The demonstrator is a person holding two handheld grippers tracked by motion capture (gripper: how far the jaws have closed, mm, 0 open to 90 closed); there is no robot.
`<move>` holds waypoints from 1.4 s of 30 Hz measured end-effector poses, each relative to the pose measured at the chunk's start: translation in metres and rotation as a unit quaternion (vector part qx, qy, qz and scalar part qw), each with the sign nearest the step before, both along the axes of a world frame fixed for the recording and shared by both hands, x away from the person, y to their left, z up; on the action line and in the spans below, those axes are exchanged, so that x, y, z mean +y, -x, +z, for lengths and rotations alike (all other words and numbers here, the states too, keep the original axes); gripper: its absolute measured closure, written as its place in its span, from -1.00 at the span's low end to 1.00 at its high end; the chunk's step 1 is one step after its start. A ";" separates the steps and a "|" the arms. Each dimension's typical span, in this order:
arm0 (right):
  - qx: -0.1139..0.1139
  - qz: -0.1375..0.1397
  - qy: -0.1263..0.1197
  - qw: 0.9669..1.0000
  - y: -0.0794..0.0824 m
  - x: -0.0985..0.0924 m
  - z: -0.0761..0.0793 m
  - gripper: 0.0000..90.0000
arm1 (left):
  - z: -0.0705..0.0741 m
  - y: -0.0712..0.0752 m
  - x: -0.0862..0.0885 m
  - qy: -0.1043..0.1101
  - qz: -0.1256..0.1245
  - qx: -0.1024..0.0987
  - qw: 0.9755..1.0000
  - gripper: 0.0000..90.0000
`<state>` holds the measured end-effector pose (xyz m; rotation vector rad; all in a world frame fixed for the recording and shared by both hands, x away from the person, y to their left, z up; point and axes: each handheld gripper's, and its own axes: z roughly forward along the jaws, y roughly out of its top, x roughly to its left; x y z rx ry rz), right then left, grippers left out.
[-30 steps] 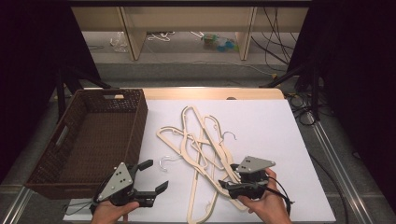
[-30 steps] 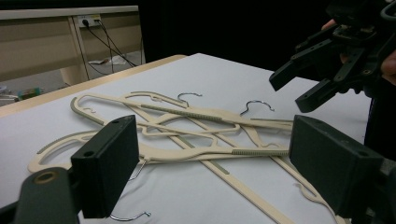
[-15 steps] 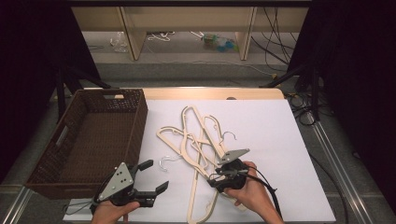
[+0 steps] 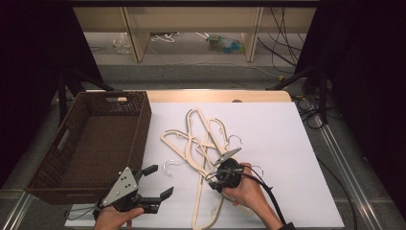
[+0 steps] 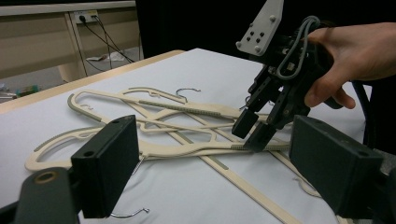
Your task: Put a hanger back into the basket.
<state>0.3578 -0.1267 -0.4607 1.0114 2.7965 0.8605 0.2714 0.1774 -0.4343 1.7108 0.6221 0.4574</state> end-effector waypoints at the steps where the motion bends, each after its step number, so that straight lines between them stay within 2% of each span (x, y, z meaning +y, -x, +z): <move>1: -0.001 0.002 0.000 1.000 -0.001 0.000 -0.001 0.33 | 0.000 0.000 0.000 0.000 0.000 0.000 1.000 -0.64; 6: 0.013 0.004 0.005 1.000 -0.005 0.004 -0.005 0.44 | 0.000 0.000 0.000 -0.001 0.000 0.000 1.000 -0.64; 19: 0.017 0.005 0.018 1.000 -0.006 0.010 -0.006 0.62 | 0.000 0.000 0.000 -0.002 0.000 0.000 1.000 -0.64; 28: 0.004 -0.017 0.028 0.999 -0.007 0.006 0.000 0.77 | 0.000 0.000 0.000 -0.001 -0.001 0.000 1.000 -0.64; 33: 0.003 -0.016 0.024 1.000 -0.008 0.003 0.004 0.78 | 0.000 0.000 0.001 -0.001 0.000 -0.001 1.000 -0.64; 42: -0.007 -0.006 0.033 0.999 -0.007 -0.001 0.019 0.78 | 0.000 0.000 0.001 0.000 0.002 -0.001 1.000 -0.64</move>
